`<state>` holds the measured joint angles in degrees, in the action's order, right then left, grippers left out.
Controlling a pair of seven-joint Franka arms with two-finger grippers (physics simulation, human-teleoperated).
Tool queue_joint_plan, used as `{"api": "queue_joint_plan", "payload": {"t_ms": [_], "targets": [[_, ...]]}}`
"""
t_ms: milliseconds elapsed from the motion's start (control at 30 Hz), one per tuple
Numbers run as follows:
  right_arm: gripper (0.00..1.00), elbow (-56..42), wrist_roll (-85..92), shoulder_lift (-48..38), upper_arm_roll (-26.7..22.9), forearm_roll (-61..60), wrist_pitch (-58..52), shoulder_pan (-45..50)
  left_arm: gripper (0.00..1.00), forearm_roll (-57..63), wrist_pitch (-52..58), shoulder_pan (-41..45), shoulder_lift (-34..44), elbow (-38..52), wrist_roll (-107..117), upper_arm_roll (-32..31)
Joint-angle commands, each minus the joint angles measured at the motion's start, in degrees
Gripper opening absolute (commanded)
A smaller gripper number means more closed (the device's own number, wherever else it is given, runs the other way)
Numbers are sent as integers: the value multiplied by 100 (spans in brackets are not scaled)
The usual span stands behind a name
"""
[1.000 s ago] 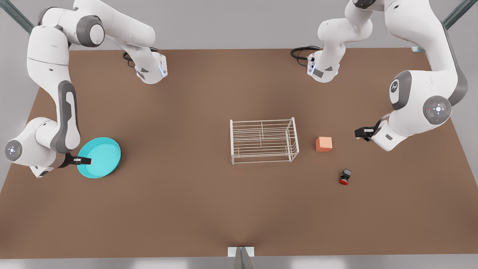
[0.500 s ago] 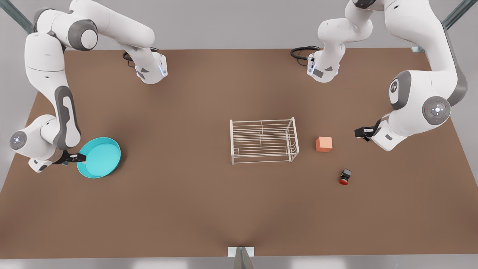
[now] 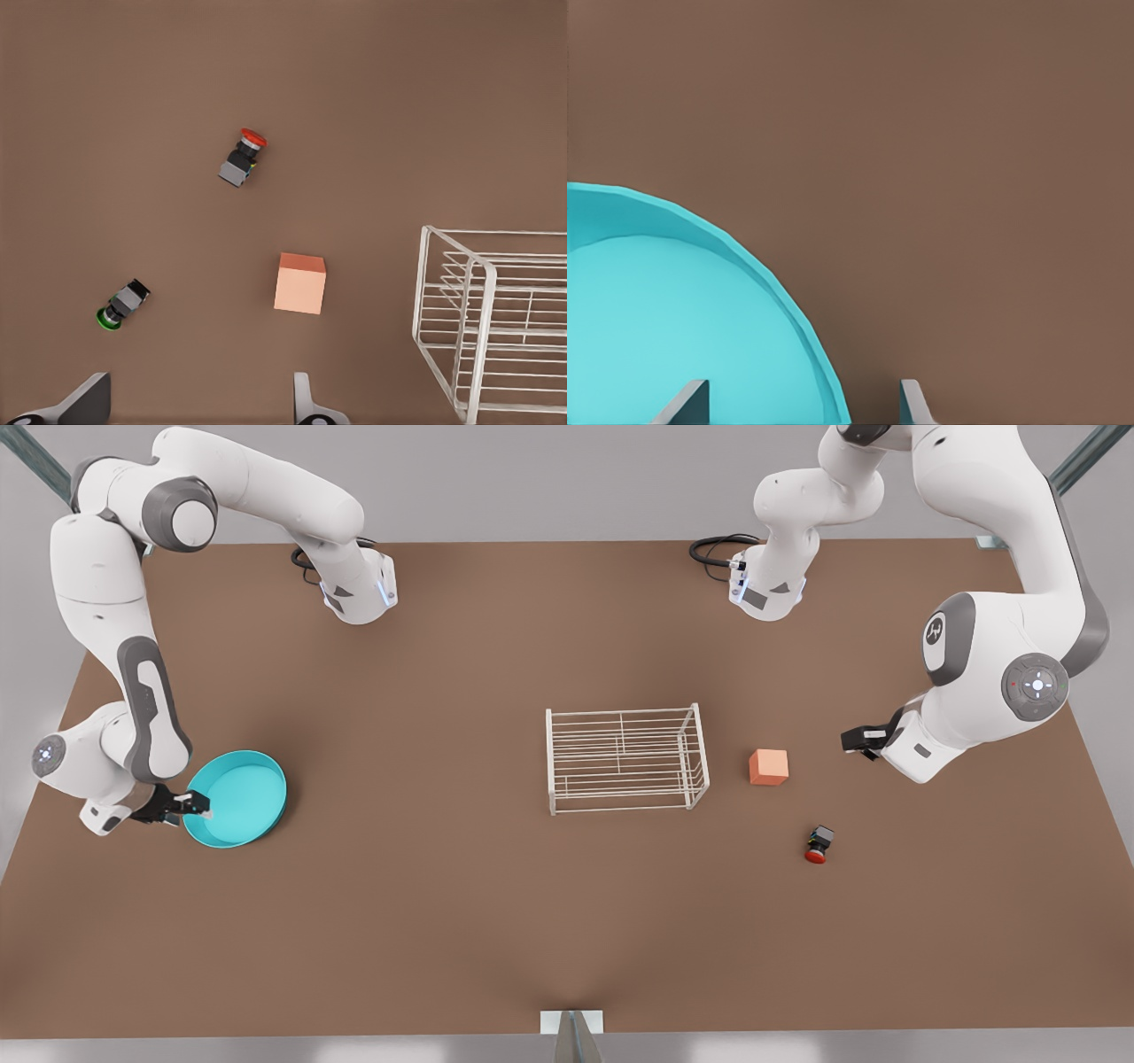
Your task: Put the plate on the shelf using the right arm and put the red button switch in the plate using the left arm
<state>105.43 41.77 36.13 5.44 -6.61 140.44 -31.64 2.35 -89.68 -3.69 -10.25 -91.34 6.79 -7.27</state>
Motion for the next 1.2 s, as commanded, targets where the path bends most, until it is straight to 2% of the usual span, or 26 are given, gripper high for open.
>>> {"api": "queue_joint_plan", "payload": {"t_ms": [0, 167, 367, 667, 767, 933, 1167], "targets": [[84, 21, 709, 9, 10, -235, -131, -61, 100, 3, 3, 0, 6, 3, 33, -2], [77, 48, 701, 35, 71, -235, -254, -272, 100, 3, 3, 0, 6, 3, 33, -2], [57, 39, 701, 17, 71, -262, -535, -272, 100, 3, 3, 0, 6, 3, 33, -2], [40, 13, 753, -9, 80, -262, -755, -272, 100, 11, 3, 0, 6, 3, 33, -2], [30, 13, 903, -44, 80, -262, -799, -272, 100, 11, 3, 0, 6, -6, 33, -2], [25, -14, 903, -132, 142, -270, -1045, -264, 100, 11, 3, 0, 6, -24, 33, -2], [25, -84, 894, -562, 467, -587, -1616, -264, 100, 3, 3, 0, 6, -24, 33, -2]]}}
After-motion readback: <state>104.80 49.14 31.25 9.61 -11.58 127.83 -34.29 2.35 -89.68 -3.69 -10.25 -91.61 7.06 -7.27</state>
